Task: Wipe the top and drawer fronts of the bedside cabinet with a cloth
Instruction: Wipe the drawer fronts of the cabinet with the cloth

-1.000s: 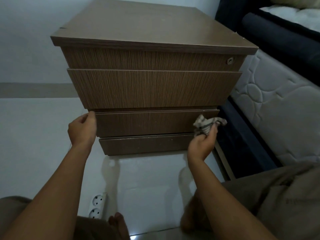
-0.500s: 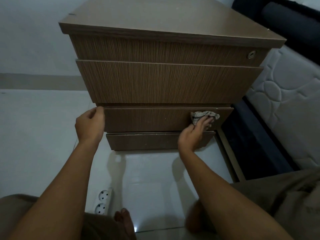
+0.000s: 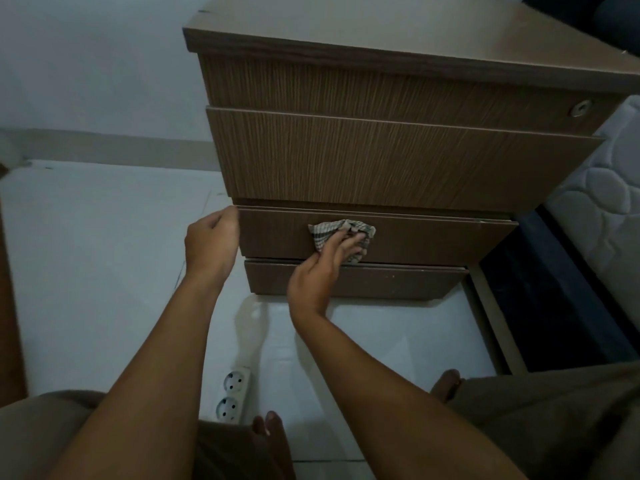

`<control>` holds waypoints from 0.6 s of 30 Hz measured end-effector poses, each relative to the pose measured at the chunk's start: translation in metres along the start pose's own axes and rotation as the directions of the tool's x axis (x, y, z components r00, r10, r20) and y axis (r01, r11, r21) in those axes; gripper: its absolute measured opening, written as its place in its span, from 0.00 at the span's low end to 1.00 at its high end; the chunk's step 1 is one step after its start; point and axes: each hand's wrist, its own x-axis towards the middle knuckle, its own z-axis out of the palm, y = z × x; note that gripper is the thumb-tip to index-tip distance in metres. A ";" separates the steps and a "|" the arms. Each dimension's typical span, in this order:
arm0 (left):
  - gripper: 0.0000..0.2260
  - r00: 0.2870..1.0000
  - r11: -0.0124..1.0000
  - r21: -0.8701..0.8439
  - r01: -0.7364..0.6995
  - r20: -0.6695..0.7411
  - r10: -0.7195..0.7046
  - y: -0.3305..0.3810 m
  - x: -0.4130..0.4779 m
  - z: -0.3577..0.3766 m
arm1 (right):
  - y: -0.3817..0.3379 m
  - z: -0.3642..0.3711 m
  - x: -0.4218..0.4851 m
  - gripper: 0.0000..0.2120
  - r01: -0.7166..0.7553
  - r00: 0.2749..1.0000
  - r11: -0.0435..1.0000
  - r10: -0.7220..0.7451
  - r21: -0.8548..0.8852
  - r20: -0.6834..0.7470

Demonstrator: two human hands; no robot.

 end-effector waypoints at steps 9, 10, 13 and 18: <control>0.21 0.991 0.995 0.075 0.073 0.105 -0.081 0.010 0.006 -0.015 | -0.020 0.048 -0.040 0.38 0.206 0.950 0.968 -0.164 -0.140 0.268; 0.22 0.991 0.994 0.079 0.070 0.105 -0.078 0.011 0.005 -0.016 | -0.020 0.050 -0.043 0.40 0.235 0.930 0.964 -0.184 -0.129 0.319; 0.23 0.995 0.994 0.092 0.067 0.074 -0.074 0.013 0.003 -0.016 | -0.015 0.049 -0.045 0.42 0.329 0.830 0.942 -0.258 -0.060 0.494; 0.25 0.993 0.995 0.068 0.075 0.081 -0.080 0.017 -0.001 -0.018 | -0.007 0.028 -0.034 0.40 0.480 0.598 0.877 -0.315 -0.014 0.737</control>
